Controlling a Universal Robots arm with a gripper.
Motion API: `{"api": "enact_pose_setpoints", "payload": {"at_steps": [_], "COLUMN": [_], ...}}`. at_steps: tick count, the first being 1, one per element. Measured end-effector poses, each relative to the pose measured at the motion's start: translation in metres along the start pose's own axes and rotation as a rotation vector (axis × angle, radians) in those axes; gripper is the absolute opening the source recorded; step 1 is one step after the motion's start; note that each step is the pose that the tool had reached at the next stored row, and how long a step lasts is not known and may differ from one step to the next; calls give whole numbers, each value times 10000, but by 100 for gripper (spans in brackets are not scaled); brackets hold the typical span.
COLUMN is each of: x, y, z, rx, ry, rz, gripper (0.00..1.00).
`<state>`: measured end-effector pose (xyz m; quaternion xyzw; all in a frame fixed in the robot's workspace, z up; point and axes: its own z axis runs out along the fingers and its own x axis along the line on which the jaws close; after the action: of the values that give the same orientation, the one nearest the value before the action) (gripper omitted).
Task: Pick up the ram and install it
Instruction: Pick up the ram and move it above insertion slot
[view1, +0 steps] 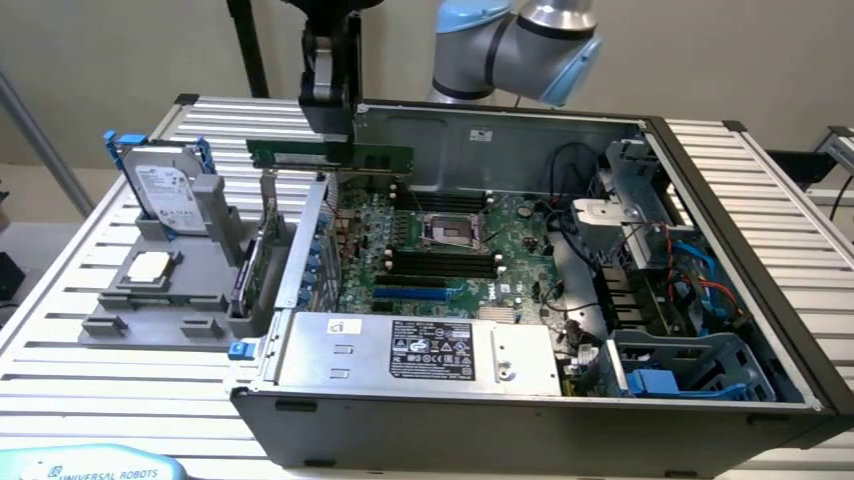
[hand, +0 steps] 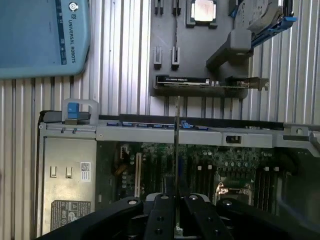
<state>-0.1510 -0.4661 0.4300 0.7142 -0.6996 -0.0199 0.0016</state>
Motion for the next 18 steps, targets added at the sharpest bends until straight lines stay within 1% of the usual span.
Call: {"api": "enact_pose_setpoints", "payload": {"at_steps": [4,6,18], "x": [-51,-100,-453], "y": [-183,-250,-553], "z": [47,82,300], "rx": [-13,-14,-14], "ry": [-1,-1,-1], "rz": [0,1,1], "gripper": [14,14,14]}}
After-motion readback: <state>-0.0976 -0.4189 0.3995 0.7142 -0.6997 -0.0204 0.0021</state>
